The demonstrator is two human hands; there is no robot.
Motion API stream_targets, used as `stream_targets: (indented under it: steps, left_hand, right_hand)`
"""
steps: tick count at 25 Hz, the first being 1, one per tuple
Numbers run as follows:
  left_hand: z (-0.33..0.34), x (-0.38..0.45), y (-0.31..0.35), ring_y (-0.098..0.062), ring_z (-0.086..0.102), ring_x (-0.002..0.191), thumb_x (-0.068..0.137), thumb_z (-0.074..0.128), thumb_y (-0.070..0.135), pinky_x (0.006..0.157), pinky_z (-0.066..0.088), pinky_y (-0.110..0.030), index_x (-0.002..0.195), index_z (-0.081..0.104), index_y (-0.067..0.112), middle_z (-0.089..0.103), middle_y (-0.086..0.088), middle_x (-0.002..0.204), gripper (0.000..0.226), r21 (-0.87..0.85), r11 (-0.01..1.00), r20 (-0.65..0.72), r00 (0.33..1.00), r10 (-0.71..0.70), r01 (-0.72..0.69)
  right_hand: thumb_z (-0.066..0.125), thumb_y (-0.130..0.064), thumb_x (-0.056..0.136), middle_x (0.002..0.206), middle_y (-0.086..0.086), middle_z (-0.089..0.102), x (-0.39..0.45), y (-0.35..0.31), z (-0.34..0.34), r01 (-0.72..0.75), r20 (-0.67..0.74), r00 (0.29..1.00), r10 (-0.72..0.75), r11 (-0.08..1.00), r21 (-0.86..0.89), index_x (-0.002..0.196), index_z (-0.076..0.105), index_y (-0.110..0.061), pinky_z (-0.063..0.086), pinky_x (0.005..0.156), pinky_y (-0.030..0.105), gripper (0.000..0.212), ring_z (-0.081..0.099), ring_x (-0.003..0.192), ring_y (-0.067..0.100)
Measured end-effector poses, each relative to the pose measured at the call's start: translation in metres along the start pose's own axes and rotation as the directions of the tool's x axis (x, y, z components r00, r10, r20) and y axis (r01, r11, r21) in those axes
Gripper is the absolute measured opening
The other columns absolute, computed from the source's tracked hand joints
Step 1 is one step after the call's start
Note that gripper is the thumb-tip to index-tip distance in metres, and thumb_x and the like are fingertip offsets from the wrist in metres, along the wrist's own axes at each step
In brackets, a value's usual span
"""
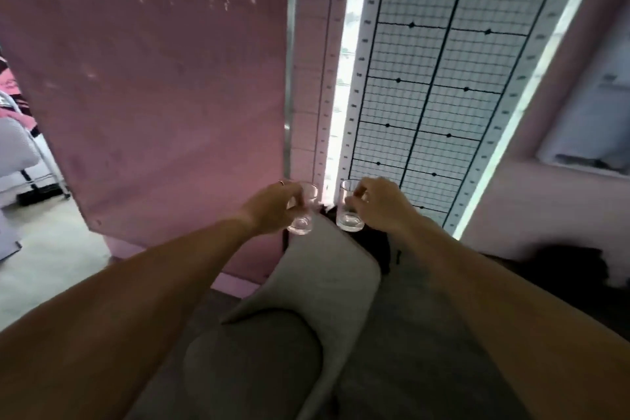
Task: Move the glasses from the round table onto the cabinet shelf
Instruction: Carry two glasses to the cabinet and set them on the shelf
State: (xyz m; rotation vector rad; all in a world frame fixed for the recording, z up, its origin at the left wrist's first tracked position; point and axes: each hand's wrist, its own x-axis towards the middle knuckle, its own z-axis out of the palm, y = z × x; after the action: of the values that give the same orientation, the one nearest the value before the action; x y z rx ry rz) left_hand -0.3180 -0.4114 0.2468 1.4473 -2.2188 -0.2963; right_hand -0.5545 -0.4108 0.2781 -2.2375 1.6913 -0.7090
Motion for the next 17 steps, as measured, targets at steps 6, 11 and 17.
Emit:
stream_targets:
  steps: [6,11,17]
  left_hand:
    - [0.085,0.044,0.177,-0.02,0.056,0.088,0.092,0.063,0.029,0.073,0.038,-0.031,0.084,0.058,0.02,0.052,0.004,0.09,0.013,-0.037,0.978,0.134,0.969,0.208,-0.205]
    - [0.127,0.082,0.298,-0.016,0.056,0.091,0.091,0.063,0.037,0.075,0.041,-0.032,0.09,0.06,0.021,0.056,0.005,0.098,0.016,-0.139,0.933,0.194,0.915,0.353,-0.331]
    - [0.189,0.136,0.394,-0.016,0.06,0.087,0.09,0.062,0.039,0.076,0.048,-0.036,0.087,0.06,0.024,0.062,0.001,0.095,0.016,-0.215,0.884,0.235,0.856,0.46,-0.415]
  right_hand:
    - [0.065,-0.039,0.09,0.1,0.004,0.062,-0.125,0.123,-0.11,-0.236,-0.139,0.963,0.23,0.971,-0.029,0.088,0.061,-0.022,0.04,0.073,0.029,0.018,0.055,0.088,0.02]
    - [0.065,-0.036,0.091,0.099,0.006,0.06,-0.199,0.198,-0.186,-0.418,-0.267,0.876,0.402,0.908,-0.005,0.093,0.066,-0.016,0.043,0.076,0.031,0.02,0.056,0.088,0.022]
    - [0.066,-0.035,0.09,0.102,0.008,0.068,-0.237,0.285,-0.235,-0.573,-0.356,0.766,0.535,0.819,-0.003,0.097,0.067,-0.012,0.045,0.078,0.032,0.025,0.061,0.095,0.025]
